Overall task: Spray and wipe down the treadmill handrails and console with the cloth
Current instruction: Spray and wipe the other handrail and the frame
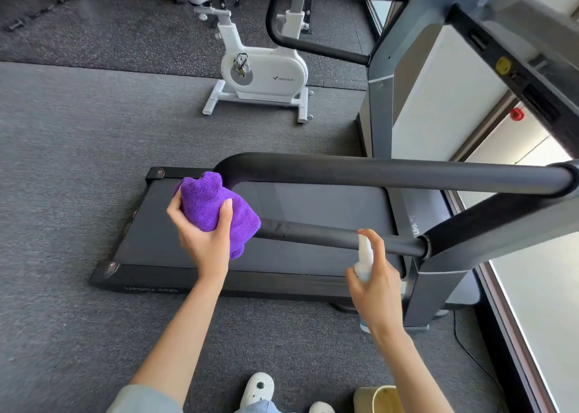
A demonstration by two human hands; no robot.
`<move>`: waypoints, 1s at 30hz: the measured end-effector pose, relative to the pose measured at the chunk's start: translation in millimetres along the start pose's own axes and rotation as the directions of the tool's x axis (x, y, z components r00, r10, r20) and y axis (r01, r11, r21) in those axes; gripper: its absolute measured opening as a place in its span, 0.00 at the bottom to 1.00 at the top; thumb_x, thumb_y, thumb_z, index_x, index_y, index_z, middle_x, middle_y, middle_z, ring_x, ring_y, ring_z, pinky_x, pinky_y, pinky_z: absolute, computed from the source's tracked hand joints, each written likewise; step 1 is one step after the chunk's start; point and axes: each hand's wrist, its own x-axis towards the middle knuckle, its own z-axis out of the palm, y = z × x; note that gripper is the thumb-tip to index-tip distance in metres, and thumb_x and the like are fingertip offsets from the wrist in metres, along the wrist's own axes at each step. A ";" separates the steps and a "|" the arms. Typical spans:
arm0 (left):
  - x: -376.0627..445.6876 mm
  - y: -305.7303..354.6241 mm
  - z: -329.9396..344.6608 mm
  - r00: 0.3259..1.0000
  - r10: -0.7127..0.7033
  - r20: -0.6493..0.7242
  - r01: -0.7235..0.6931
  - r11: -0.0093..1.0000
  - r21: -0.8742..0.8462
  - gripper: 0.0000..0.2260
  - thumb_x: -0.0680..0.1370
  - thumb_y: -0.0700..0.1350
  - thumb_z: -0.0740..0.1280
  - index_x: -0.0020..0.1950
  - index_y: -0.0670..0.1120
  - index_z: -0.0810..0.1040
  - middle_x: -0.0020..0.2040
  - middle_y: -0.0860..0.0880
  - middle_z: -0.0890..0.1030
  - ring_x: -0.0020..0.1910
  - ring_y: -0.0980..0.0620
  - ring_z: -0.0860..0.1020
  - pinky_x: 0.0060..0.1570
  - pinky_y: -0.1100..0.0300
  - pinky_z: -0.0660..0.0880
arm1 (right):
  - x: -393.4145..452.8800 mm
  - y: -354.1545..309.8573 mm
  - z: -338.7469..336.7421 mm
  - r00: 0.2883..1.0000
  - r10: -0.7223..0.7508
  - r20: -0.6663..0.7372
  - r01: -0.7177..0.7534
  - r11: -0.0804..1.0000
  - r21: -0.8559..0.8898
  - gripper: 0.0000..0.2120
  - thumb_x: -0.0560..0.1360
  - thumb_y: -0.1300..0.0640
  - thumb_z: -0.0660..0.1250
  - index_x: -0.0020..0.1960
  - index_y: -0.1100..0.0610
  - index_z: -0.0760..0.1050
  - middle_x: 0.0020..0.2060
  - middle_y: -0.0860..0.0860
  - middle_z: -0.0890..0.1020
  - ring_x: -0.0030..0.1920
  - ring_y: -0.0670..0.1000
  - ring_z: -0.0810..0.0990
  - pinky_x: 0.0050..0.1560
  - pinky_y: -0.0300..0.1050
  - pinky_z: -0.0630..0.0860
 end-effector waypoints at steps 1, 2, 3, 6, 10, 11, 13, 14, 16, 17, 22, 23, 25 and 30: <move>-0.5 0.3 0.2 1.000 0.004 -0.004 -0.004 1.000 -0.001 0.30 0.70 0.56 0.72 0.68 0.47 0.67 0.64 0.47 0.76 0.60 0.48 0.77 0.61 0.45 0.73 | 0.2 1.6 0.0 1.000 0.002 0.011 -0.002 1.000 -0.006 0.29 0.71 0.68 0.66 0.67 0.47 0.67 0.32 0.46 0.73 0.32 0.49 0.72 0.36 0.45 0.64; -1.6 0.6 0.7 1.000 0.004 -0.009 -0.004 1.000 -0.001 0.30 0.71 0.56 0.72 0.68 0.47 0.67 0.64 0.47 0.76 0.60 0.49 0.77 0.61 0.46 0.73 | 0.0 3.2 -0.8 1.000 0.000 0.020 0.000 1.000 -0.008 0.29 0.71 0.67 0.66 0.68 0.47 0.66 0.32 0.45 0.73 0.32 0.48 0.72 0.36 0.45 0.64; -2.8 1.0 1.4 1.000 0.002 -0.017 -0.002 1.000 0.000 0.30 0.71 0.56 0.72 0.68 0.47 0.67 0.64 0.47 0.76 0.60 0.49 0.77 0.61 0.46 0.73 | -0.6 4.9 -2.7 1.000 -0.005 0.024 0.005 1.000 -0.005 0.30 0.71 0.67 0.66 0.68 0.47 0.66 0.32 0.46 0.74 0.33 0.47 0.72 0.35 0.45 0.64; -7.5 0.7 3.9 0.999 -0.001 -0.047 0.001 1.000 0.001 0.31 0.71 0.57 0.72 0.69 0.48 0.67 0.65 0.49 0.76 0.62 0.50 0.77 0.62 0.45 0.73 | -2.8 13.3 -10.6 1.000 -0.002 0.000 0.002 1.000 -0.002 0.30 0.72 0.67 0.66 0.69 0.48 0.66 0.35 0.51 0.76 0.34 0.52 0.74 0.35 0.47 0.67; -22.1 1.4 8.2 0.993 -0.001 -0.114 0.001 1.000 0.003 0.31 0.72 0.56 0.72 0.70 0.45 0.66 0.68 0.49 0.73 0.64 0.51 0.74 0.64 0.47 0.71 | -2.2 32.1 -26.5 0.997 0.066 -0.047 -0.067 0.998 -0.008 0.30 0.72 0.67 0.66 0.69 0.44 0.64 0.35 0.51 0.76 0.34 0.54 0.75 0.31 0.46 0.67; -28.1 2.0 8.6 0.991 -0.002 -0.130 0.002 1.000 0.000 0.31 0.73 0.55 0.72 0.71 0.45 0.66 0.68 0.49 0.73 0.66 0.52 0.73 0.66 0.47 0.70 | -2.3 37.1 -30.8 0.995 0.082 -0.054 -0.082 0.997 -0.008 0.30 0.73 0.66 0.66 0.68 0.43 0.63 0.35 0.51 0.77 0.34 0.55 0.75 0.31 0.46 0.67; -42.9 1.8 8.1 0.989 -0.013 -0.145 0.011 1.000 -0.015 0.30 0.74 0.54 0.72 0.71 0.45 0.66 0.69 0.50 0.72 0.67 0.55 0.72 0.67 0.49 0.69 | -1.9 46.4 -39.5 0.993 0.096 -0.063 -0.097 0.995 -0.010 0.31 0.73 0.66 0.66 0.68 0.42 0.62 0.37 0.53 0.78 0.35 0.57 0.76 0.34 0.49 0.71; -51.1 1.6 7.4 0.990 -0.023 -0.138 0.020 1.000 -0.023 0.30 0.74 0.53 0.72 0.71 0.45 0.66 0.69 0.51 0.72 0.67 0.56 0.72 0.68 0.49 0.69 | -1.1 49.9 -43.8 0.993 0.101 -0.064 -0.102 0.995 -0.015 0.31 0.73 0.66 0.66 0.68 0.42 0.62 0.37 0.53 0.78 0.34 0.57 0.76 0.35 0.50 0.73; -68.4 0.9 6.8 0.994 -0.044 -0.102 0.041 0.999 -0.034 0.29 0.73 0.54 0.71 0.70 0.46 0.67 0.68 0.51 0.73 0.66 0.55 0.73 0.67 0.48 0.70 | 2.0 55.9 -51.4 0.991 0.114 -0.068 -0.116 0.993 -0.026 0.29 0.73 0.66 0.65 0.68 0.43 0.63 0.35 0.55 0.77 0.33 0.56 0.75 0.33 0.48 0.70; -76.5 1.0 6.9 0.995 -0.054 -0.081 0.051 0.998 -0.038 0.29 0.73 0.54 0.71 0.70 0.46 0.67 0.68 0.51 0.73 0.66 0.55 0.73 0.66 0.48 0.70 | 3.8 57.8 -55.0 0.990 0.122 -0.077 -0.124 0.992 -0.019 0.28 0.73 0.66 0.65 0.67 0.44 0.64 0.34 0.55 0.77 0.32 0.54 0.74 0.31 0.46 0.68; -99.2 3.5 9.6 0.997 -0.078 -0.019 0.078 0.996 -0.032 0.28 0.72 0.56 0.70 0.69 0.49 0.67 0.67 0.49 0.75 0.65 0.52 0.75 0.66 0.46 0.71 | 10.7 64.4 -67.6 0.992 0.091 -0.089 -0.091 0.996 0.002 0.27 0.73 0.68 0.65 0.68 0.49 0.65 0.36 0.56 0.77 0.32 0.53 0.73 0.32 0.46 0.64; -100.6 4.1 9.2 0.997 -0.074 -0.011 0.074 0.997 -0.025 0.28 0.72 0.57 0.70 0.69 0.50 0.67 0.67 0.50 0.75 0.64 0.52 0.75 0.65 0.45 0.71 | 11.6 66.1 -69.6 0.994 0.079 -0.075 -0.080 0.997 -0.008 0.28 0.73 0.67 0.65 0.68 0.49 0.64 0.37 0.57 0.77 0.33 0.55 0.73 0.34 0.47 0.64; -100.9 5.8 7.6 0.998 -0.066 0.012 0.066 0.998 -0.005 0.27 0.72 0.58 0.70 0.68 0.53 0.68 0.66 0.51 0.75 0.63 0.52 0.76 0.65 0.45 0.71 | 12.8 70.1 -72.7 0.997 0.067 -0.045 -0.068 0.997 -0.026 0.29 0.73 0.67 0.65 0.69 0.48 0.64 0.37 0.56 0.77 0.35 0.58 0.73 0.38 0.48 0.65; -97.3 15.7 9.3 0.990 0.008 0.141 -0.013 0.999 0.035 0.27 0.72 0.56 0.71 0.69 0.55 0.68 0.67 0.56 0.74 0.66 0.56 0.72 0.68 0.51 0.68 | 12.0 80.3 -76.1 0.998 0.066 0.012 -0.067 0.998 0.014 0.30 0.74 0.66 0.66 0.70 0.44 0.61 0.37 0.55 0.77 0.32 0.53 0.74 0.31 0.44 0.66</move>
